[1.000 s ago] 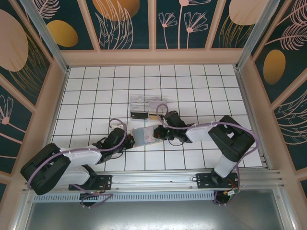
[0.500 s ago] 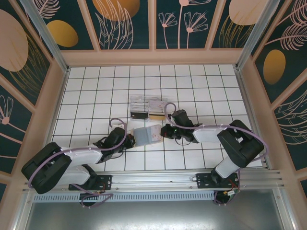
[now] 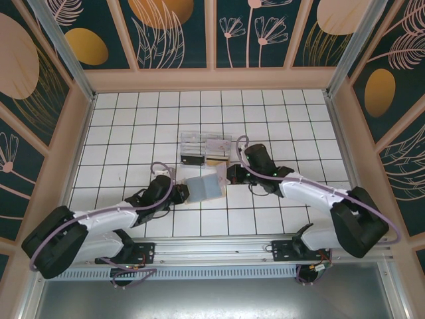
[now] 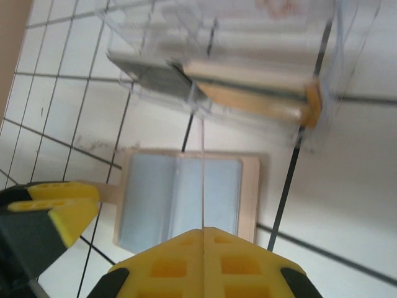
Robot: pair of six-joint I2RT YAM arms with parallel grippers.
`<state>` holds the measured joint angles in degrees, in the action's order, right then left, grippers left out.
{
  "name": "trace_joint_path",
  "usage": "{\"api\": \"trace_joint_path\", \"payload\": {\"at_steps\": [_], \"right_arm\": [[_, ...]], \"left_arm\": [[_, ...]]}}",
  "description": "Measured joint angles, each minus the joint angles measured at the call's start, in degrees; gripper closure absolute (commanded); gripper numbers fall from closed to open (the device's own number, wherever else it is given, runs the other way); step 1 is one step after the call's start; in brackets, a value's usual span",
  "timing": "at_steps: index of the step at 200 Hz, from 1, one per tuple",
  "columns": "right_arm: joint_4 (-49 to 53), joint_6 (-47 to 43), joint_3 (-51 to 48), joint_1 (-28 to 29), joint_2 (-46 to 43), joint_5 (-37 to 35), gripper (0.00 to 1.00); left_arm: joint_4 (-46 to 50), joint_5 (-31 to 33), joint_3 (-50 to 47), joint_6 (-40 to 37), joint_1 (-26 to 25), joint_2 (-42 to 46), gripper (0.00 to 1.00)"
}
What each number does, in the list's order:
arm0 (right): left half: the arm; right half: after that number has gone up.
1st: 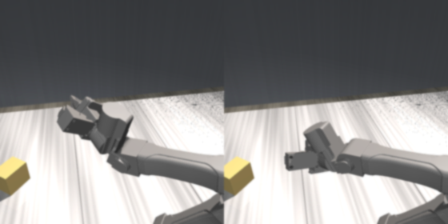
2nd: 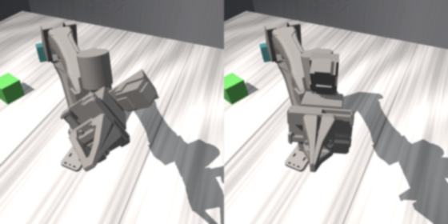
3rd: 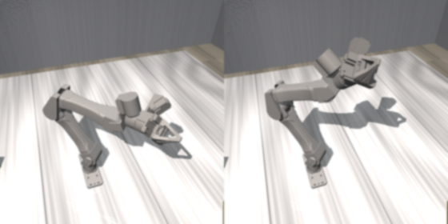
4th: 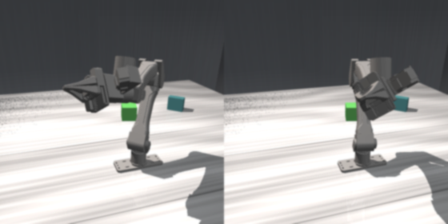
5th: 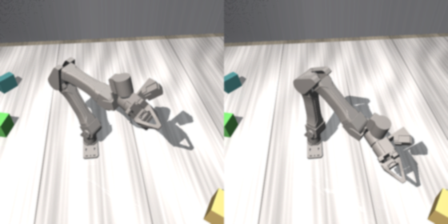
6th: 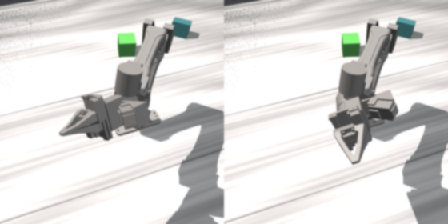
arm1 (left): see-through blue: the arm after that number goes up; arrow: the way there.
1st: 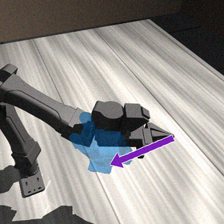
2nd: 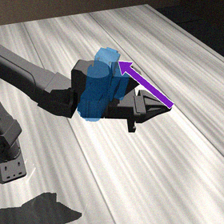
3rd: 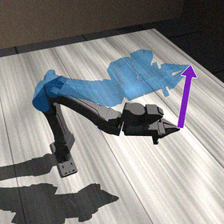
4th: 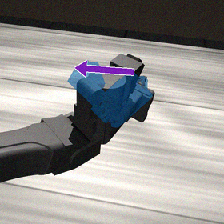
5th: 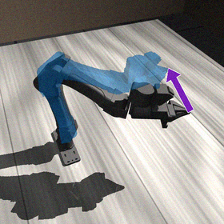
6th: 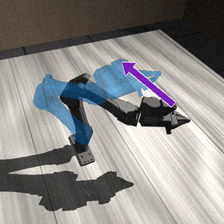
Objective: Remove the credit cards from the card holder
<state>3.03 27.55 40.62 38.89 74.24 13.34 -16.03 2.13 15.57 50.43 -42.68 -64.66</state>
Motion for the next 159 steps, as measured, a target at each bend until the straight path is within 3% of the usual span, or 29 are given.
{"api": "trace_joint_path", "payload": {"at_steps": [9, 19, 81, 159], "right_arm": [[2.12, -1.92, 2.27, 0.57, -0.57, -2.23, 1.00], [4.09, -4.42, 4.57, 1.51, -0.81, -4.72, 1.00], [10.58, -28.24, 16.39, 13.49, 1.33, -20.33, 1.00], [13.46, -62.18, 23.89, 16.61, 13.51, -34.05, 1.00]], "left_arm": [[0.00, 0.59, -0.02, -0.20, 0.00, 1.68, 0.11], [0.00, 1.42, -0.02, -0.52, 0.00, 3.69, 0.02], [-0.33, 7.28, -3.06, -2.62, 0.00, 15.63, 0.01], [4.39, 13.86, -9.81, -5.16, 0.00, 37.07, 0.01]]}}
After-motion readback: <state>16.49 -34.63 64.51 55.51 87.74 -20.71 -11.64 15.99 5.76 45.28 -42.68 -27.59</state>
